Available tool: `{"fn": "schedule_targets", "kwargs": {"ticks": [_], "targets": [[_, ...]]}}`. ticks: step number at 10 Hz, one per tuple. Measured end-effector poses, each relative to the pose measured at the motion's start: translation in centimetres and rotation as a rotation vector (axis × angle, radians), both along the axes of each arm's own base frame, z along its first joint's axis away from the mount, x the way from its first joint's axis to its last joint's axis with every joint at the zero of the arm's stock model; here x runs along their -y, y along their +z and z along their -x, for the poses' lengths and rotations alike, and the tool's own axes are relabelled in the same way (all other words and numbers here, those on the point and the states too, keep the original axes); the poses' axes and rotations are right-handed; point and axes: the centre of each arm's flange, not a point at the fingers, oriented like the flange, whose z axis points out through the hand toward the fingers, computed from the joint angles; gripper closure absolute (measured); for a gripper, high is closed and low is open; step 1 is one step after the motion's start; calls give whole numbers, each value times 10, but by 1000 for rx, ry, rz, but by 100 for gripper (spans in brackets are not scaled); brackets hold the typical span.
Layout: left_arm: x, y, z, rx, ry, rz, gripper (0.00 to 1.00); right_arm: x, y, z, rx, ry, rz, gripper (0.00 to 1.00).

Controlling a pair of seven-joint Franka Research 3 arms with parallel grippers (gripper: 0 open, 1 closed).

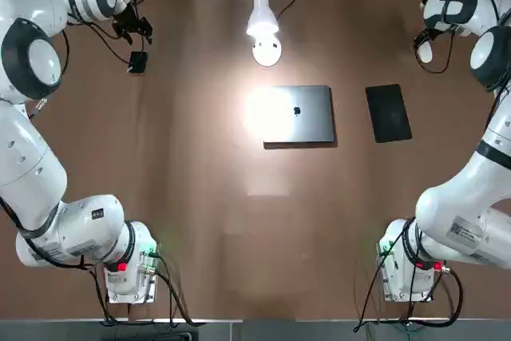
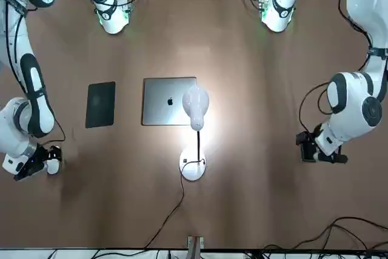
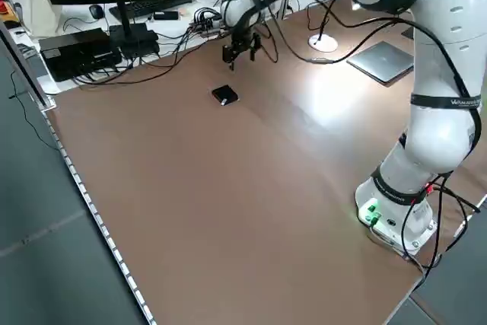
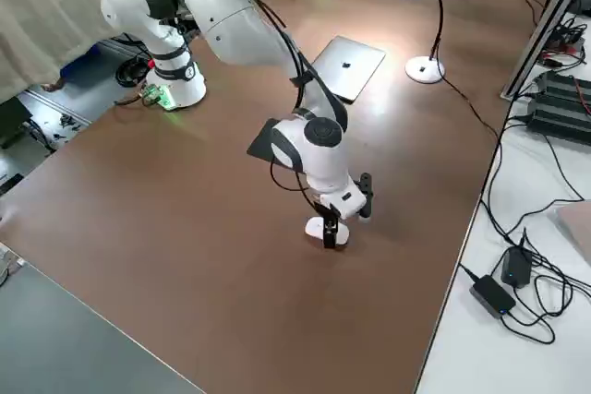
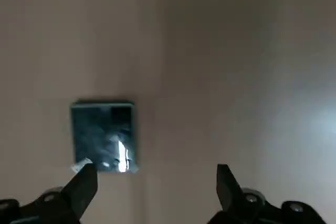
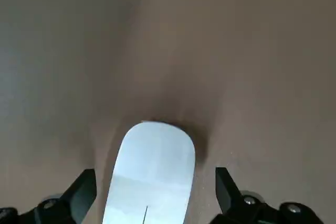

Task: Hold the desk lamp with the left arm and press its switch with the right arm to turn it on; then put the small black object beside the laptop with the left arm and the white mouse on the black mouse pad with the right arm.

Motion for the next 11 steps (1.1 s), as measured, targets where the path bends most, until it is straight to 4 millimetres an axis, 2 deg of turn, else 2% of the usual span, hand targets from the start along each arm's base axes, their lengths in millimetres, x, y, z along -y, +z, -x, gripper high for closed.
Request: {"fn": "schedule_targets", "kwargs": {"ticks": [1,3,4,5,7,9,11], "targets": [[-13,-16,-3,11,19,-4,0,0,0,0,0,-1,0,1],[-24,-40,-6,18,37,-7,0,1,0,0,-1,-2,0,12],[-27,-52,-7,9,45,-9,0,1,-1,1,-1,-2,0,30],[-31,-63,-8,-2,51,-10,0,3,1,1,1,-4,1,36],[-39,-80,-7,-8,64,-14,0,3,0,1,1,-4,0,36],[-40,-87,-7,-12,66,-14,0,3,1,1,0,-4,-1,36],[-39,-89,-7,-14,65,-13,0,-7,3,0,-37,-13,-28,36]]}}
